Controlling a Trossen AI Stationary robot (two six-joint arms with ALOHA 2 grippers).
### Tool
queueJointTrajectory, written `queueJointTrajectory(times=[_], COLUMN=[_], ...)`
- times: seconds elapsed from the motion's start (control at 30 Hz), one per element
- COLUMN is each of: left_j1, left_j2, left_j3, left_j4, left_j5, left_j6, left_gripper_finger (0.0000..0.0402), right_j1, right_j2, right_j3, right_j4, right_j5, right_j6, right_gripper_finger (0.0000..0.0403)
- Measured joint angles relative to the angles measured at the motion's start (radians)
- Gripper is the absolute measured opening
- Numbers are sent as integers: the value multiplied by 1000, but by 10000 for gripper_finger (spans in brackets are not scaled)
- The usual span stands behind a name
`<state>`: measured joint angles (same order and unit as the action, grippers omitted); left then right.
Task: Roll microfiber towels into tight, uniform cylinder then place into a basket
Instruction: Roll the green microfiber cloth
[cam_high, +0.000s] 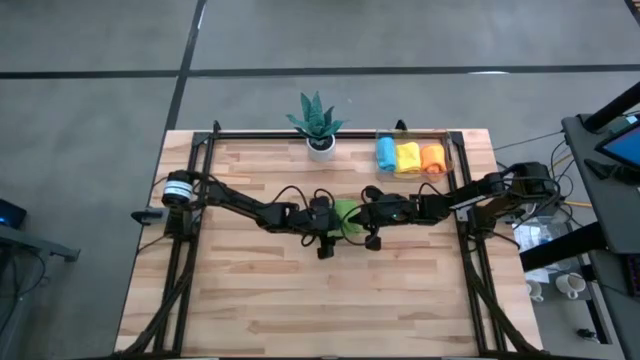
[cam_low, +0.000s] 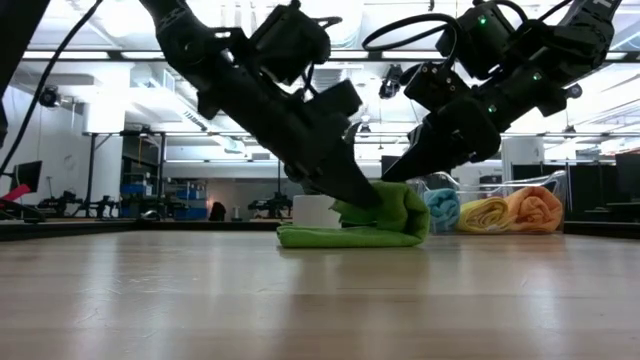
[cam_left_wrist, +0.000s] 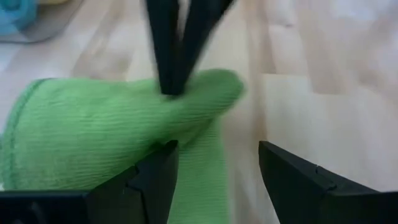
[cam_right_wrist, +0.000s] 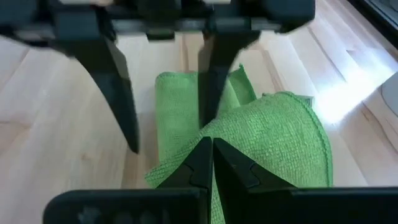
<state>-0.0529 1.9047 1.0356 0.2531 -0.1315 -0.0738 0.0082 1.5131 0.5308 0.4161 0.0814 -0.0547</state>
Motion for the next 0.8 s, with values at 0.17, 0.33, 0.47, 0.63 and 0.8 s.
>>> queueJointTrajectory(times=[0.17, 0.33, 0.47, 0.63, 0.8], left_j1=[0, 0, 2, 10, 13], left_j2=[36, 70, 84, 85, 85], left_j3=[-1, 9, 17, 16, 14], left_j4=[37, 82, 99, 131, 132], left_j5=[-24, -124, -225, -227, -225], left_j6=[-4, -23, -20, -19, -22], left_gripper_finger=[194, 120, 31, 9, 1], right_j1=[0, 0, 0, 0, 0], right_j2=[0, 0, 0, 0, 0], right_j3=[0, 0, 0, 0, 0], right_j4=[10, 10, 10, 11, 16], right_j5=[0, 0, -1, -1, -1], right_j6=[-9, -10, -9, -6, -6], right_gripper_finger=[8, 8, 8, 8, 8])
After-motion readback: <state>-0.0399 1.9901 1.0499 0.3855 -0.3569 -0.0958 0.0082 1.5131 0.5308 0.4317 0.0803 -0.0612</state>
